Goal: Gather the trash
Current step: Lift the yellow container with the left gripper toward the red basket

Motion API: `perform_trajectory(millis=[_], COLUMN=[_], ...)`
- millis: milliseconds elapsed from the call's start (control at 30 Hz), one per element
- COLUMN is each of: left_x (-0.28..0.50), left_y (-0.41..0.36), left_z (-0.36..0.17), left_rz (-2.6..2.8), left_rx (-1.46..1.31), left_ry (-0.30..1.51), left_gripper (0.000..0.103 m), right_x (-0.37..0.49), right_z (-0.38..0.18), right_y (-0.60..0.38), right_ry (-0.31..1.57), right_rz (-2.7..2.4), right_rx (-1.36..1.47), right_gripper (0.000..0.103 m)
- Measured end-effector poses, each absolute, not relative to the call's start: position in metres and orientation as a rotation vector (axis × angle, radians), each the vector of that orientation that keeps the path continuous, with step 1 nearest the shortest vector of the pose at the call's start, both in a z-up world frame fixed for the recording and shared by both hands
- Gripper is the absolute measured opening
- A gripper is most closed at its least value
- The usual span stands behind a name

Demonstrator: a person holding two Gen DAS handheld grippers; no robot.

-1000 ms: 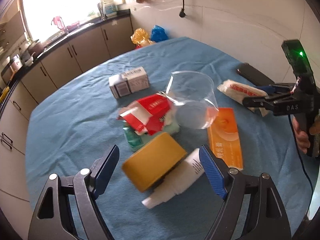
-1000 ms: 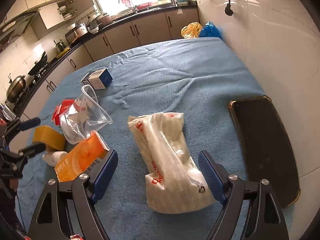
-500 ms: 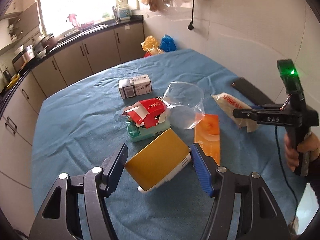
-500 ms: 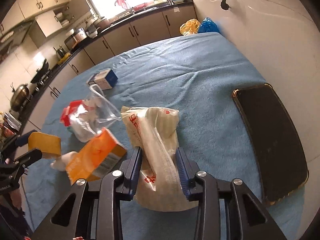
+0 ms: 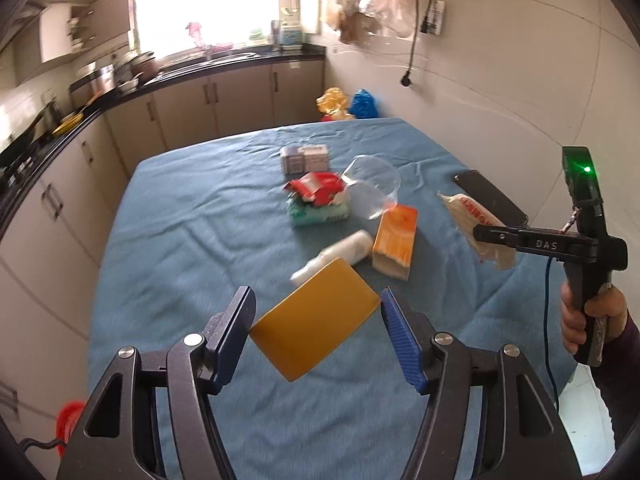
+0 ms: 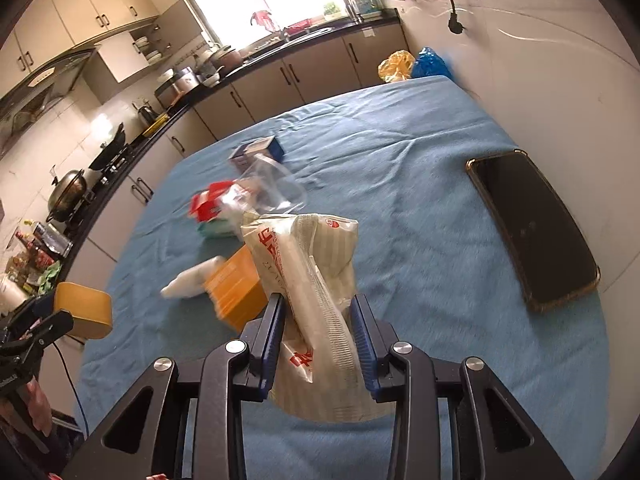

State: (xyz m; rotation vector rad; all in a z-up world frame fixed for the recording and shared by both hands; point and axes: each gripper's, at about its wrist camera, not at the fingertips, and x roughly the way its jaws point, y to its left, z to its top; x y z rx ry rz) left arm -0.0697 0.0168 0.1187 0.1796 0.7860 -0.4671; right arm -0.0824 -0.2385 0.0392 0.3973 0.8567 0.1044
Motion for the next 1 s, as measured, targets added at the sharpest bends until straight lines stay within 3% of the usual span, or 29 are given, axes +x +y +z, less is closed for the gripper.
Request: perform_trajectory(millis=[500, 1000], left_x=[-0.131, -0.161], left_y=[0.114, 0.187], left_z=[0.105, 0.066], left_rz=[-0.276, -0.051], left_rx=[-0.090, -0.186], left_ry=[0.824, 0.840], left_gripper=[0.064, 0.064], right_x=[-0.128, -0.135], right_z=[0.040, 0.031], right_y=[-0.170, -0.075], right_ry=[0.858, 0.899], right_rz=[0.192, 0.356], right_rx=[0.335, 0.271], right_gripper=[0.037, 0.037])
